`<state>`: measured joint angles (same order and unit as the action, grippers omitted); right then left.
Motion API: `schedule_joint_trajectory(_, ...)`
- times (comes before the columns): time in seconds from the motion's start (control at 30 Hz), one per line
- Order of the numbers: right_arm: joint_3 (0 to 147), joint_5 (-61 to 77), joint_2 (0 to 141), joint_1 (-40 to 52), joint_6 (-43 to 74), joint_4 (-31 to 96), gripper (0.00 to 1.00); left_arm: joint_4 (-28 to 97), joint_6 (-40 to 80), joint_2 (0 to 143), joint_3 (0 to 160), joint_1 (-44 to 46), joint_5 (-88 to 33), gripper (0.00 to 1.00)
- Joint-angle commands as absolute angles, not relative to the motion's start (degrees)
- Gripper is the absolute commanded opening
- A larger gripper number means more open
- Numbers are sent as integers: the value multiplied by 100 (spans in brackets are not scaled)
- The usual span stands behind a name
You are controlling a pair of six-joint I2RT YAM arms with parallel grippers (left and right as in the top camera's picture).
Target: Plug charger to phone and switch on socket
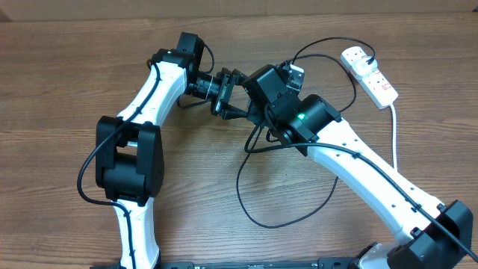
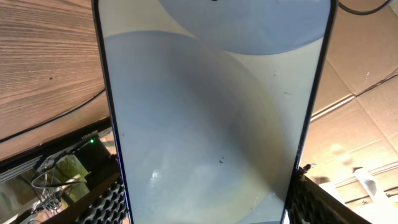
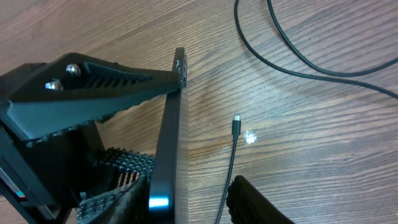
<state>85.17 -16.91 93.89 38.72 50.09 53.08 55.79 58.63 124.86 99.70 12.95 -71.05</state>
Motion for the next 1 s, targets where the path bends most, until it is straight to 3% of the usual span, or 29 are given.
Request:
schedule_joint_trajectory(0.0, 8621, -1732, 9400, 3894, 5120, 5245, 33, 5559, 6018, 12534, 10141, 1278, -7293, 65)
schedule_joint_trajectory(0.43, 8621, -1680, 9437, 3894, 5124, 5229, 30, 5540, 6158, 12534, 10141, 1278, -7306, 66)
schedule_joint_trajectory(0.63, 8621, -1636, 9437, 3894, 5124, 5203, 21, 5540, 6198, 12534, 10141, 1278, -7308, 66)
schedule_joint_trajectory(0.97, 8621, -1621, 9437, 3894, 5122, 5188, 21, 5537, 6309, 12534, 10141, 1278, -7308, 66)
